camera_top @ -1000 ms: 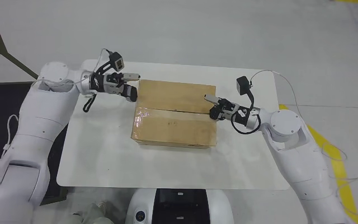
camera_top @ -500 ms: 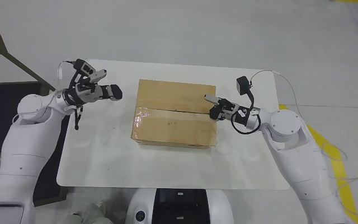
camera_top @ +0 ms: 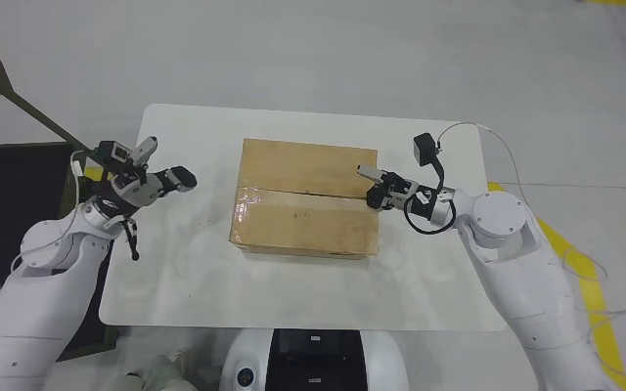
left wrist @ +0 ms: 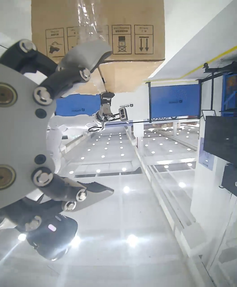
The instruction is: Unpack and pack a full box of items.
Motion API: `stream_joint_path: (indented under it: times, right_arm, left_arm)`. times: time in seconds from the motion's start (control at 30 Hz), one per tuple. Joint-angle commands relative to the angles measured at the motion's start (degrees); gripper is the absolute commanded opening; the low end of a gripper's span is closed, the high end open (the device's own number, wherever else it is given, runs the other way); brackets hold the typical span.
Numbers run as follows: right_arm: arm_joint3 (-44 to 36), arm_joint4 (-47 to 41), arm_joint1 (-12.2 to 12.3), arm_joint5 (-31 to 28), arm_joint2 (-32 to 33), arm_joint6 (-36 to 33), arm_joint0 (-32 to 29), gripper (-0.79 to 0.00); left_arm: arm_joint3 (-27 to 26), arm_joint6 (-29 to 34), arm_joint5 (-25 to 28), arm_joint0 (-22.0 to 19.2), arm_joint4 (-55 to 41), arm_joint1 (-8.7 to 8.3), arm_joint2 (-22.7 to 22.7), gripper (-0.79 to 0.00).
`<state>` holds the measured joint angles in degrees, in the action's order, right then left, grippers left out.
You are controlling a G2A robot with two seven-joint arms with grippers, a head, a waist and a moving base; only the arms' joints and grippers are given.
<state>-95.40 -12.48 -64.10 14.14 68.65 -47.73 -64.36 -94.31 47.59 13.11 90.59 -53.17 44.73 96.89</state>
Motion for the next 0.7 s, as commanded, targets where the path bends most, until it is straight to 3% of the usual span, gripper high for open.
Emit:
stream_joint_path:
  times: [0.0, 0.5, 0.67]
  right_arm:
    - [0.00, 0.00, 0.00, 0.00, 0.00, 0.00, 0.00, 0.000]
    - [0.00, 0.00, 0.00, 0.00, 0.00, 0.00, 0.00, 0.000]
    - [0.00, 0.00, 0.00, 0.00, 0.00, 0.00, 0.00, 0.000]
  left_arm:
    - [-0.89, -1.68, 0.51, 1.11, 2.00, 0.08, 0.75, 0.000]
    - [-0.89, -1.68, 0.51, 1.11, 2.00, 0.08, 0.75, 0.000]
    - [-3.36, -7.24, 1.70, 2.62, 1.43, 0.75, 0.87, 0.000]
